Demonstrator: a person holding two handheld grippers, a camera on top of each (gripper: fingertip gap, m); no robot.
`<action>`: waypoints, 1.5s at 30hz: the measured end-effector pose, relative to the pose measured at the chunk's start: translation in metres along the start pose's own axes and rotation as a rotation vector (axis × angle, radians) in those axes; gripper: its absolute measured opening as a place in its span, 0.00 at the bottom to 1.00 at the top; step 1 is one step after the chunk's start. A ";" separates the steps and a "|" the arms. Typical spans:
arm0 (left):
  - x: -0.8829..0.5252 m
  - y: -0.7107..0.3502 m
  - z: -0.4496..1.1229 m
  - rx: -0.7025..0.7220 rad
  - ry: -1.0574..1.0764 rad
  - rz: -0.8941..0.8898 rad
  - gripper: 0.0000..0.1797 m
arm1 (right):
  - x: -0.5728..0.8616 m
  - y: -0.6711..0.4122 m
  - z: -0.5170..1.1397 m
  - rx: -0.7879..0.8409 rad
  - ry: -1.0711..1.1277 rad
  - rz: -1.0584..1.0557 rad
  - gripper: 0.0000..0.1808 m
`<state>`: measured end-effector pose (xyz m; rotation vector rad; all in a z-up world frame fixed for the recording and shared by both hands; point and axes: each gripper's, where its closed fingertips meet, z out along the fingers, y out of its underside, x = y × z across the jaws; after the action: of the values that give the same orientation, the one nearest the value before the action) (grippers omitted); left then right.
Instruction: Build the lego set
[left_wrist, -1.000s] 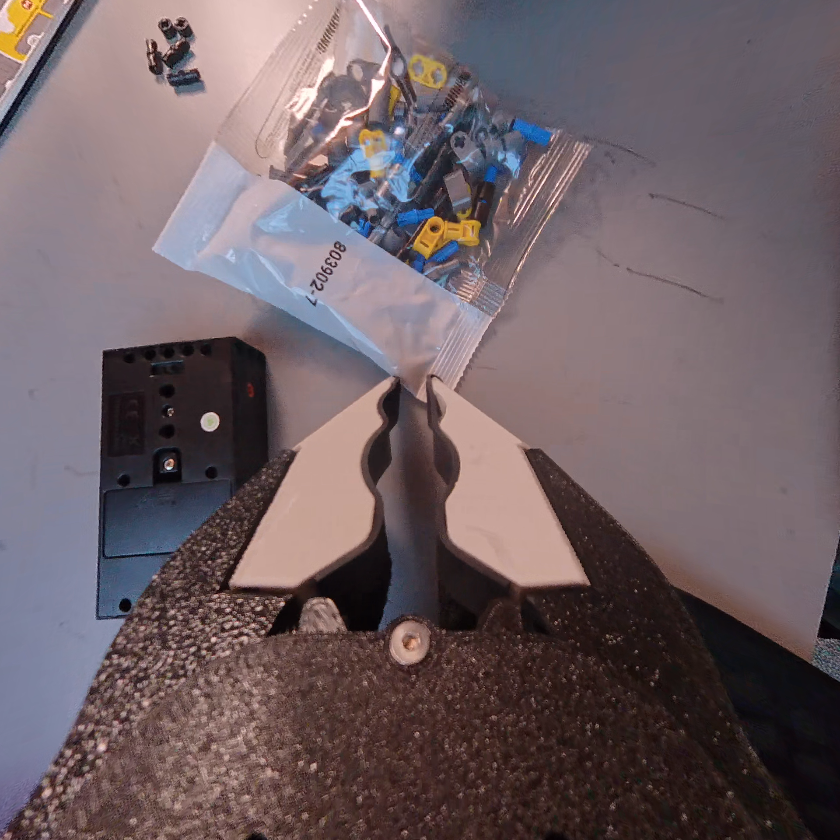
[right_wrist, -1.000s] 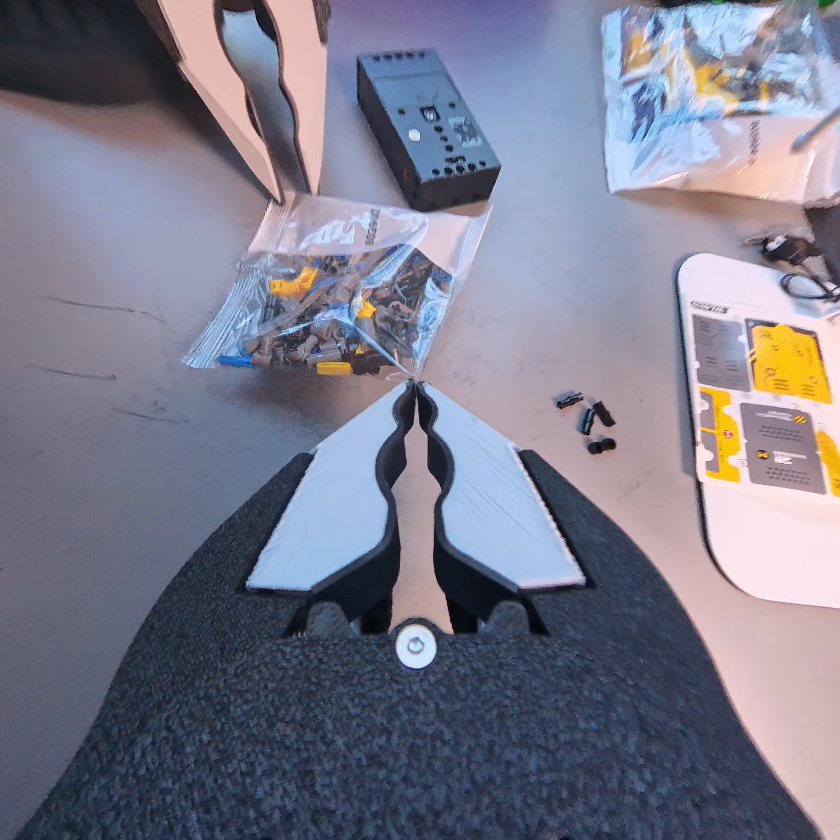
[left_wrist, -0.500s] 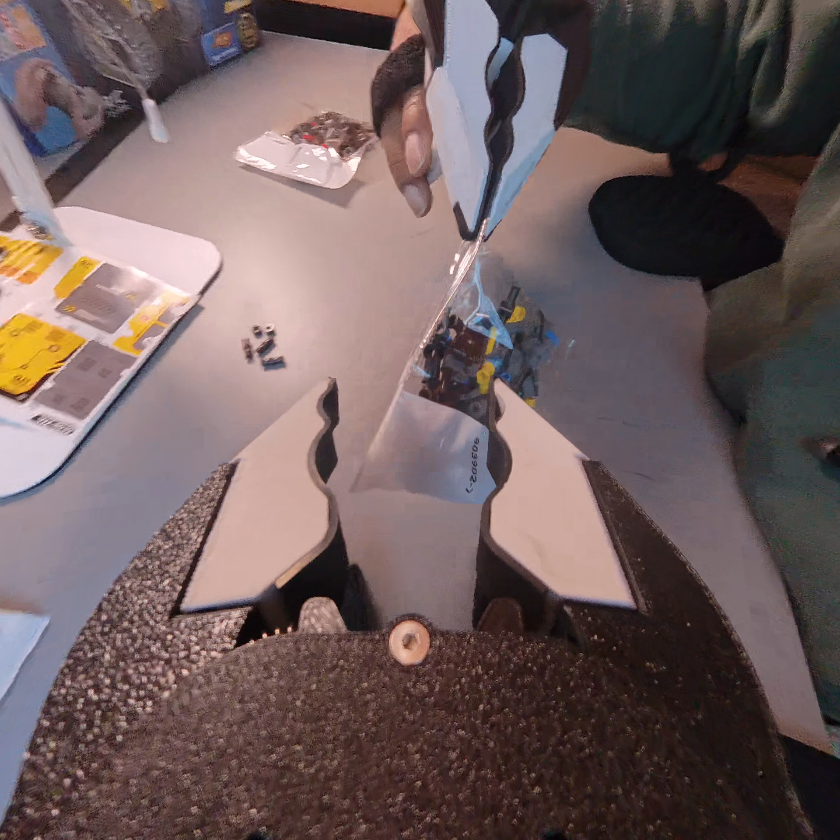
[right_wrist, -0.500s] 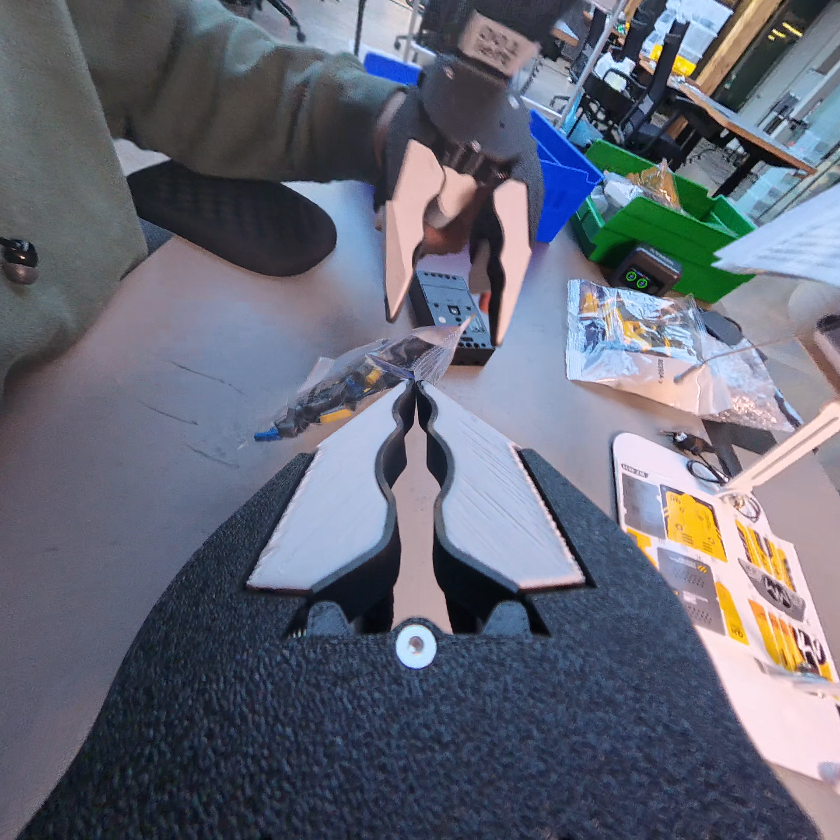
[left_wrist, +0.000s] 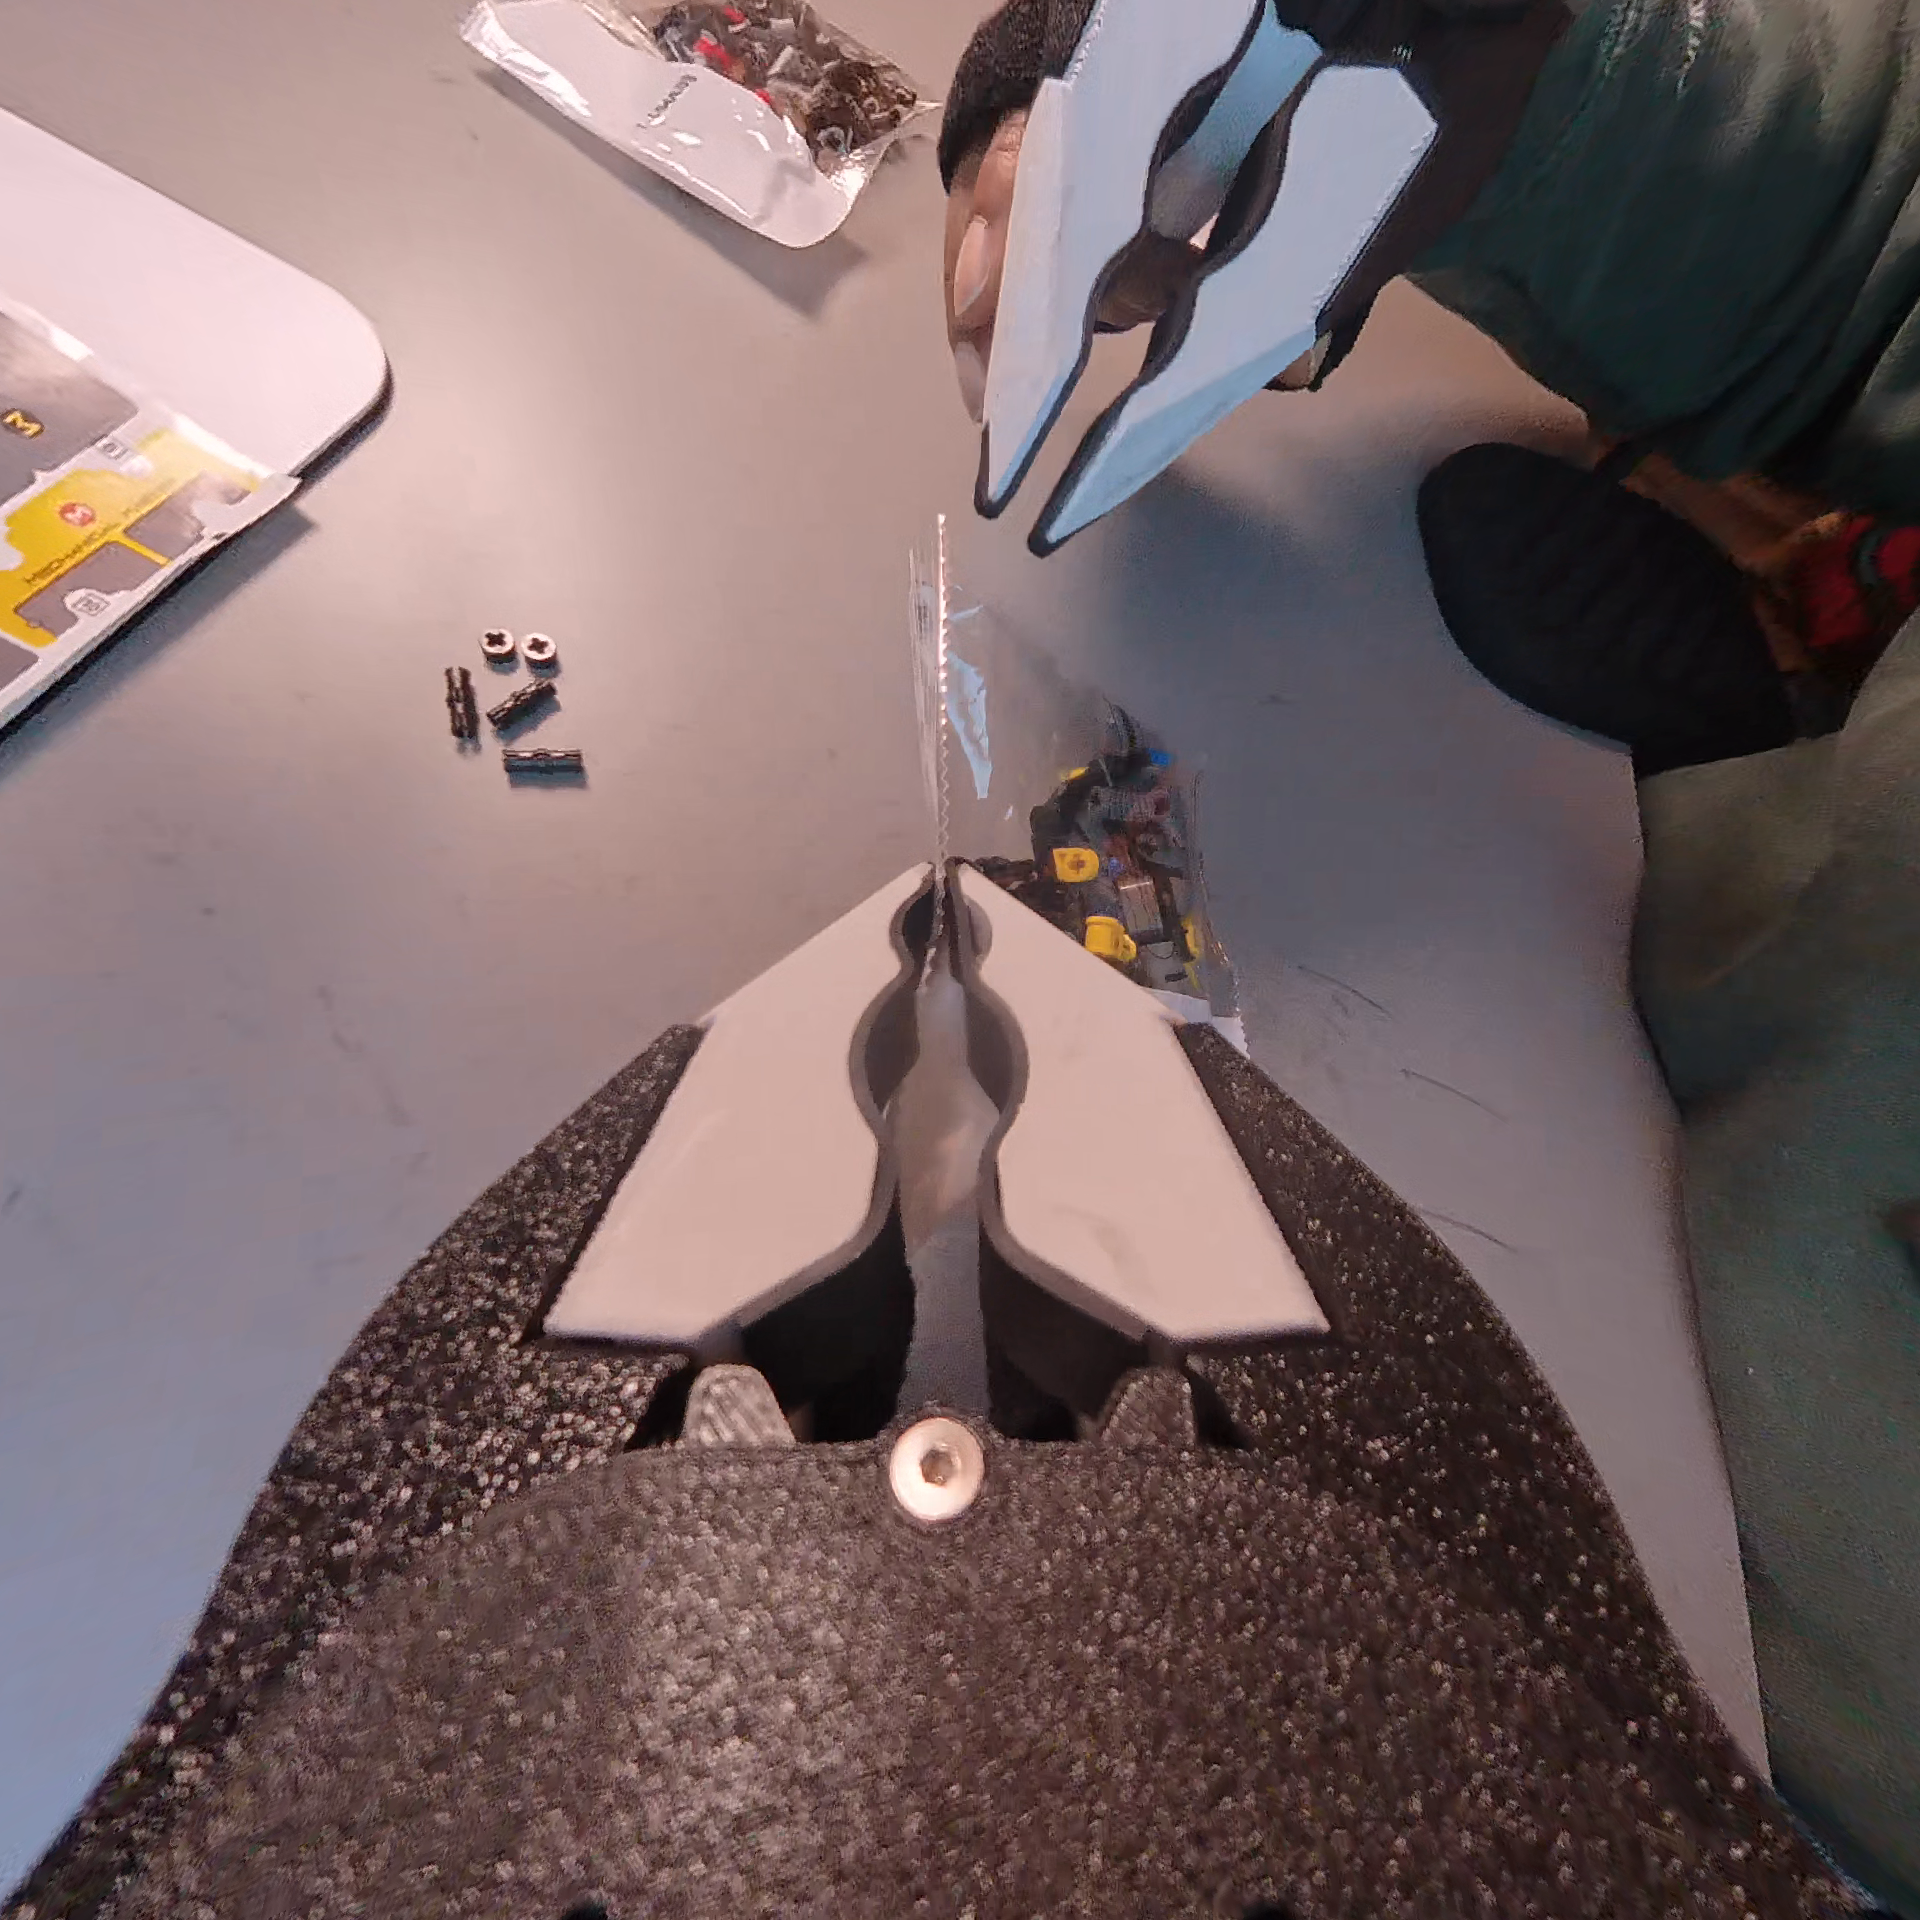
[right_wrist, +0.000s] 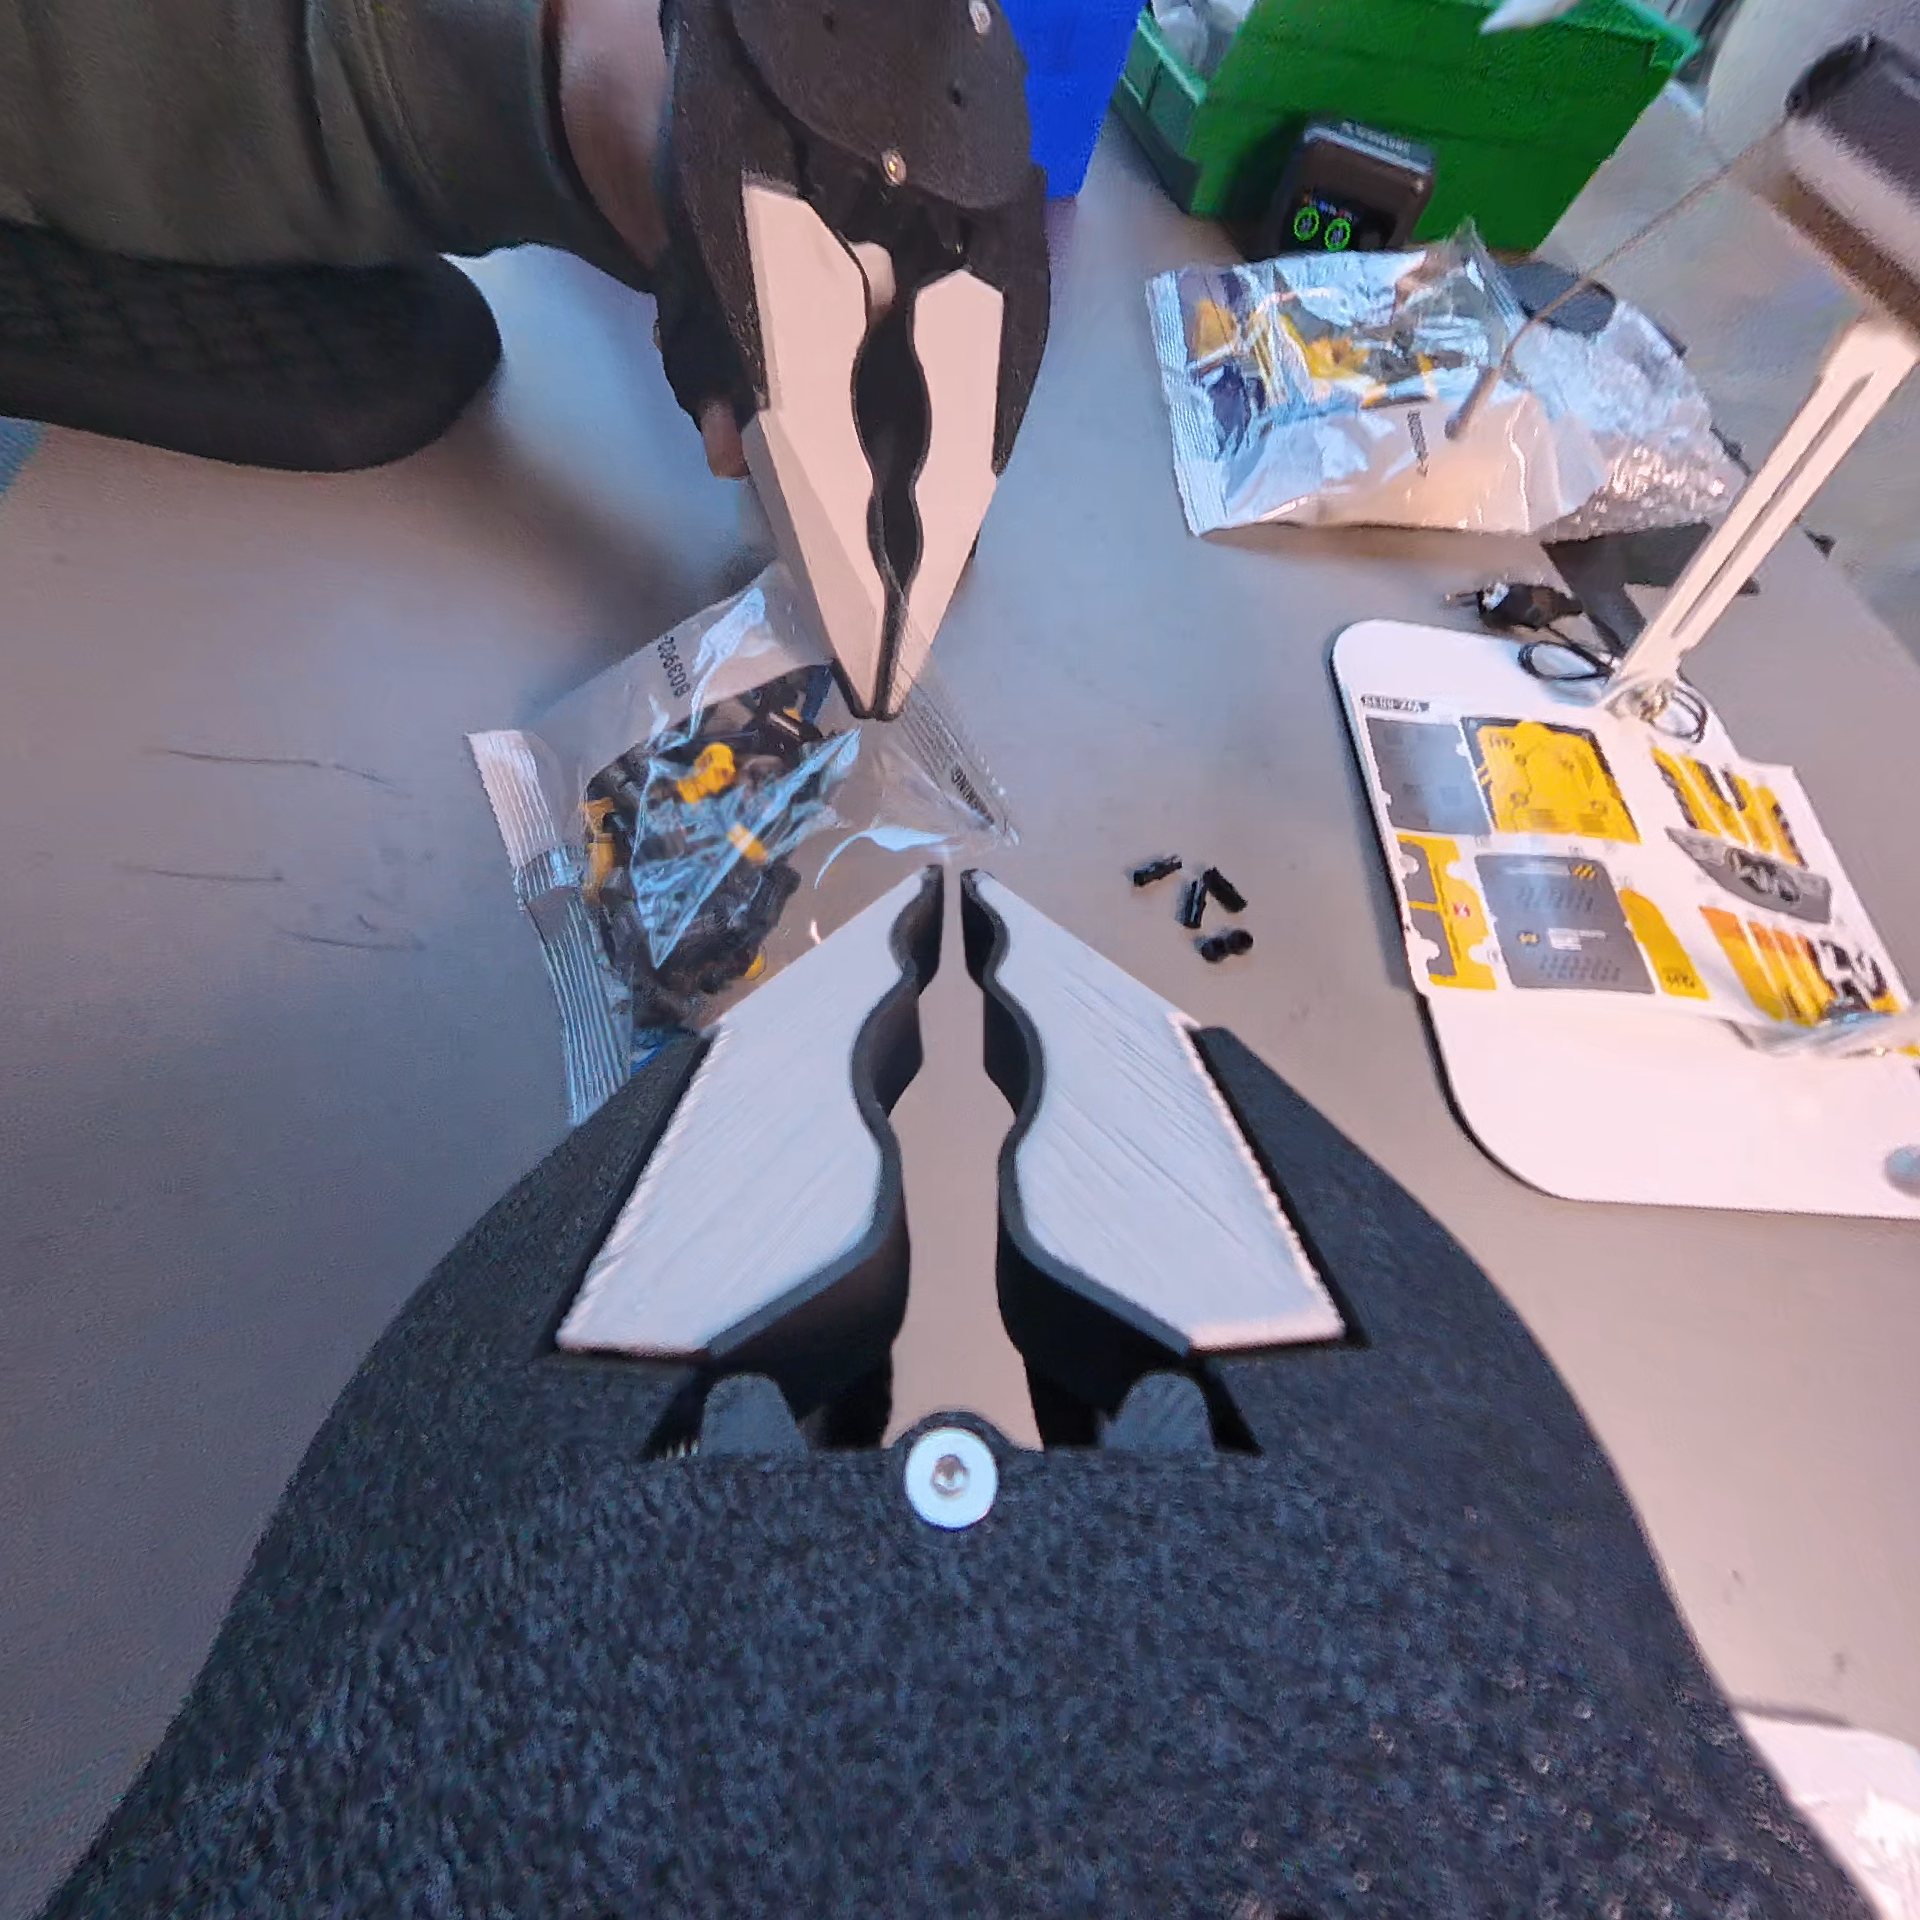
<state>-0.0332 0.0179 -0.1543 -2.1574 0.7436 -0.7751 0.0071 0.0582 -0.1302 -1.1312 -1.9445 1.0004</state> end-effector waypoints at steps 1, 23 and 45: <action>-0.002 0.001 -0.001 0.008 -0.007 -0.012 0.00 | 0.000 0.006 -0.001 -0.018 -0.004 0.020 0.04; -0.012 -0.013 -0.027 0.162 0.000 -0.181 0.01 | -0.012 0.022 -0.017 -0.076 -0.137 0.220 0.00; -0.005 -0.003 -0.029 0.126 -0.020 -0.169 0.00 | -0.008 0.051 -0.020 -0.157 0.040 0.273 0.00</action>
<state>-0.0563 0.0112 -0.1372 -2.1289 0.4922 -0.8620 0.0470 0.0734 -0.1658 -1.5250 -1.8976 0.9678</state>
